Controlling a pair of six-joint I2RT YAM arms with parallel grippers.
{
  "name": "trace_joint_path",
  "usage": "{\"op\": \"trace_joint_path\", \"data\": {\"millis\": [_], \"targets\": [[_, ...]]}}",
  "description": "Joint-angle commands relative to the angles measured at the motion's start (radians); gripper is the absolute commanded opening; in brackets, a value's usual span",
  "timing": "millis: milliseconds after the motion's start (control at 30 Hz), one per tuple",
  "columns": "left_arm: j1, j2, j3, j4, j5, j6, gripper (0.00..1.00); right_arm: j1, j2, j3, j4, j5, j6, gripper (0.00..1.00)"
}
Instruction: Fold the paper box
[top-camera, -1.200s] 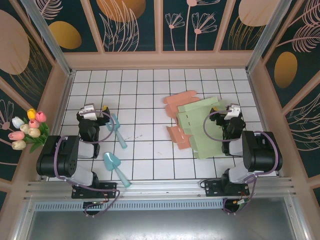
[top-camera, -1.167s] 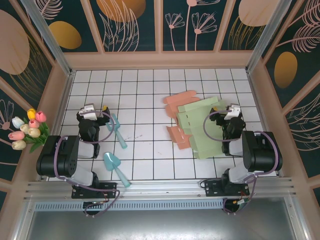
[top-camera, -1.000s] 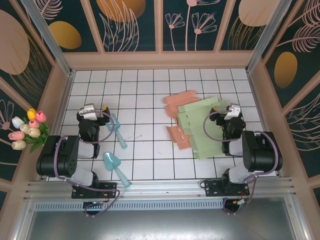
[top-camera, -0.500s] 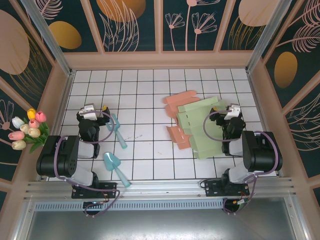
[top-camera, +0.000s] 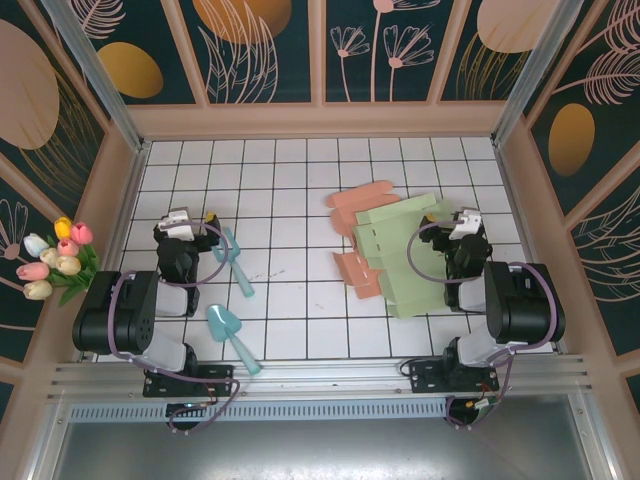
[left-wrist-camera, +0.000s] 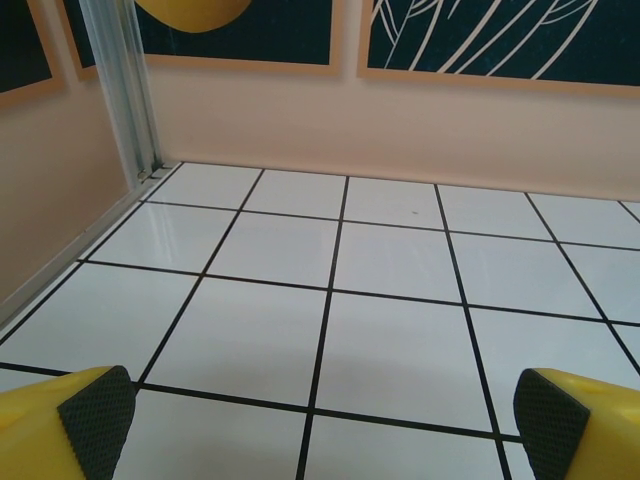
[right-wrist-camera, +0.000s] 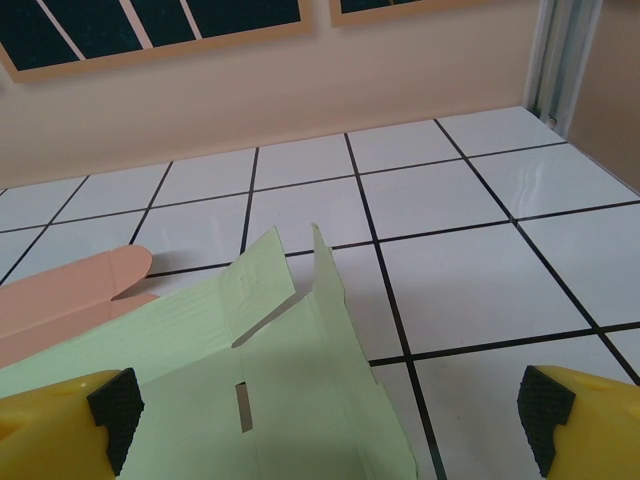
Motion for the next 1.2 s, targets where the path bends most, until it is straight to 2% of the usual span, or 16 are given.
{"op": "trace_joint_path", "data": {"millis": [0,33,100,167,200,333,433,500,567,600,667,800,933,1167], "targets": [[0.006,-0.052,0.018,-0.034,0.059,0.025,0.99,0.02,-0.005,0.012,0.018,0.042,-0.015,0.99],[0.006,-0.105,0.031,-0.11,0.049,0.018,0.99,0.043,-0.04,0.011,-0.005,0.101,-0.019,0.99],[0.006,-0.191,0.051,-0.227,-0.041,-0.031,0.99,0.054,-0.149,0.029,-0.133,0.221,0.013,0.99],[0.006,-0.266,0.075,-0.344,-0.094,-0.106,0.99,0.054,-0.269,0.042,-0.274,0.358,0.109,0.99],[0.006,-0.294,0.087,-0.386,-0.106,-0.165,0.99,0.053,-0.323,0.046,-0.337,0.382,0.155,0.99],[0.006,-0.402,0.161,-0.622,-0.15,-0.455,0.99,0.087,-0.535,0.143,-0.677,0.399,0.254,0.98],[0.006,-0.467,0.157,-0.651,-0.057,-0.497,0.99,0.128,-0.631,0.253,-0.955,0.387,0.325,0.98],[0.002,-0.514,0.155,-0.708,-0.012,-0.579,0.99,0.163,-0.67,0.321,-1.116,0.337,0.37,0.96],[-0.037,-0.557,0.153,-0.766,0.034,-0.643,0.99,0.23,-0.694,0.364,-1.221,0.319,0.402,0.94],[-0.07,-0.572,0.155,-0.801,0.022,-0.664,0.99,0.263,-0.699,0.372,-1.236,0.309,0.4,0.93],[-0.174,-0.6,0.152,-0.835,-0.03,-0.682,0.99,0.35,-0.693,0.38,-1.236,0.297,0.389,0.9],[-0.295,-0.596,0.167,-0.875,-0.109,-0.726,0.99,0.45,-0.594,0.411,-1.196,0.235,0.36,0.83],[-0.407,-0.497,0.246,-0.899,-0.166,-0.698,0.99,0.518,-0.378,0.511,-1.19,0.219,0.32,0.76],[-0.471,-0.363,0.279,-0.831,-0.199,-0.676,0.99,0.626,-0.074,0.676,-1.197,0.24,0.244,0.64]]}}
